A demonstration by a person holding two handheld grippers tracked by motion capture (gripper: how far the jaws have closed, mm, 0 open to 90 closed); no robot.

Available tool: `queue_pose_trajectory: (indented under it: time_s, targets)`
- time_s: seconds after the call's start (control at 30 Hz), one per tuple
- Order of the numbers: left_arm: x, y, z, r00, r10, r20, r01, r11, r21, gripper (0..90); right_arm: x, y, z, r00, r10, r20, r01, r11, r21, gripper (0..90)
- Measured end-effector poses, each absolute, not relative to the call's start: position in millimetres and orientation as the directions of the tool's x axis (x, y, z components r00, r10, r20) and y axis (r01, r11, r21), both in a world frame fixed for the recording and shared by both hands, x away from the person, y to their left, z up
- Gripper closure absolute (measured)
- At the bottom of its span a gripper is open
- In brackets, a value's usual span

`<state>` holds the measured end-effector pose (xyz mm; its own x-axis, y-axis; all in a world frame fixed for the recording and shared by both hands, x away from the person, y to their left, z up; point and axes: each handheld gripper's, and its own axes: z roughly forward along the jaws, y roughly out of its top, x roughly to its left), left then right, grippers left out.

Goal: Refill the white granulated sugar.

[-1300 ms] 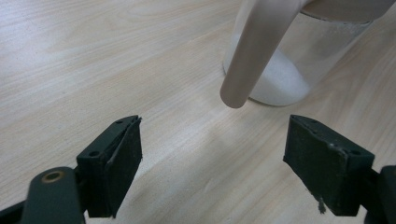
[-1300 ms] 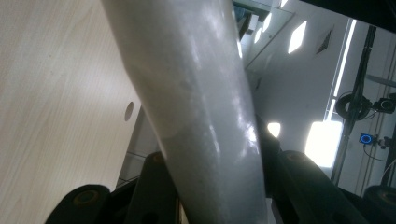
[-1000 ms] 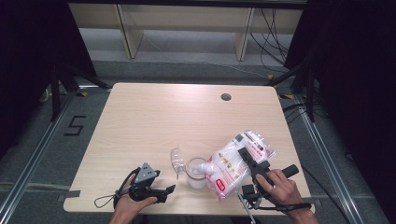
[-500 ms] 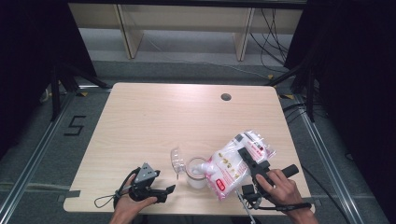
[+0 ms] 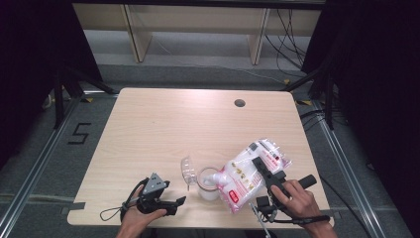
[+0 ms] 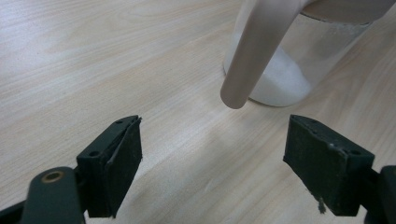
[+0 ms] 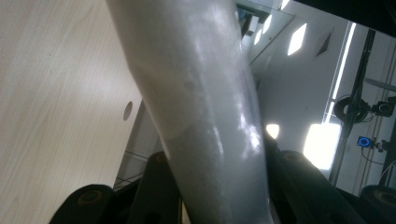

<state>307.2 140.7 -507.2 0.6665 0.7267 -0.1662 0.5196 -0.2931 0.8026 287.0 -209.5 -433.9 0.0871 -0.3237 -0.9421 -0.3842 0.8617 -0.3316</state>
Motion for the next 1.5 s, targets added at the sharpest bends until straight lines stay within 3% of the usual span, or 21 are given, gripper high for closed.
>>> queue_pose_trajectory:
  time_s: [1.5]
  targets:
    - [306.8, 140.9, -507.3, 0.665, 0.728, -0.166, 0.52, -0.293, 0.802, 18.6, 286.2, -208.7, -433.2, 0.103, -0.337, -0.936, -0.381, 0.856, -0.35, 73.8]
